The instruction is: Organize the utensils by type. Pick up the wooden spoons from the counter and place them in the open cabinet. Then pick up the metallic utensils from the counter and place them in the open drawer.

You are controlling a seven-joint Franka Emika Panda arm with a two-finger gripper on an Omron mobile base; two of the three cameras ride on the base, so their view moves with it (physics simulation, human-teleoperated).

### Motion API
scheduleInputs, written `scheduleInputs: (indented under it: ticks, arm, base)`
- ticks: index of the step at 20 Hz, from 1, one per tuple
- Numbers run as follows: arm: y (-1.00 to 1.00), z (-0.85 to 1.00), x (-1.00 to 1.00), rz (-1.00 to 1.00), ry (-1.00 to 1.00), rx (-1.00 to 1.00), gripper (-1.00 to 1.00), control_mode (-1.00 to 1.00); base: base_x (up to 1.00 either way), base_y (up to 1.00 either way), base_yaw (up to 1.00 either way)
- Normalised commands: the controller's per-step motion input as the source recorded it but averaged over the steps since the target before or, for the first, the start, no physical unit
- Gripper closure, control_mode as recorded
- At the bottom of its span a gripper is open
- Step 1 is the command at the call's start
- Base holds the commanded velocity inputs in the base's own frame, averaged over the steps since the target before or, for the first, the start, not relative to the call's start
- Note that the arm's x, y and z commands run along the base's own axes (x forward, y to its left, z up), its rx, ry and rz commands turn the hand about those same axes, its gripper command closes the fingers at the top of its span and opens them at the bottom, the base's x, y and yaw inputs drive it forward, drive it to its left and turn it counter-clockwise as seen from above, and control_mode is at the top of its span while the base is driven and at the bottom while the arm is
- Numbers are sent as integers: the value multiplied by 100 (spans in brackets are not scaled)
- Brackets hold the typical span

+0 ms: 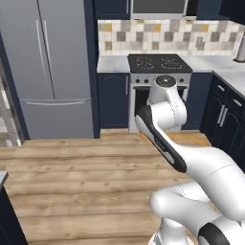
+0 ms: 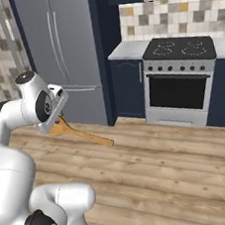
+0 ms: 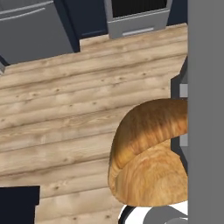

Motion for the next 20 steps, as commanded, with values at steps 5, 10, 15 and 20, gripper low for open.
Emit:
scheduleInputs:
  ticks: [5, 10, 15, 20]
  arm:
    - [0, 0, 0, 0, 0, 0, 100, 100]
    - [0, 0, 0, 0, 0, 0, 100, 100]
    - [0, 0, 0, 0, 0, 0, 100, 100]
    - [0, 0, 0, 0, 0, 0, 100, 100]
  base:
    - [76, -54, 0]
    - [69, -55, -2]
    - [68, -57, -2]
    - [68, -65, 0]
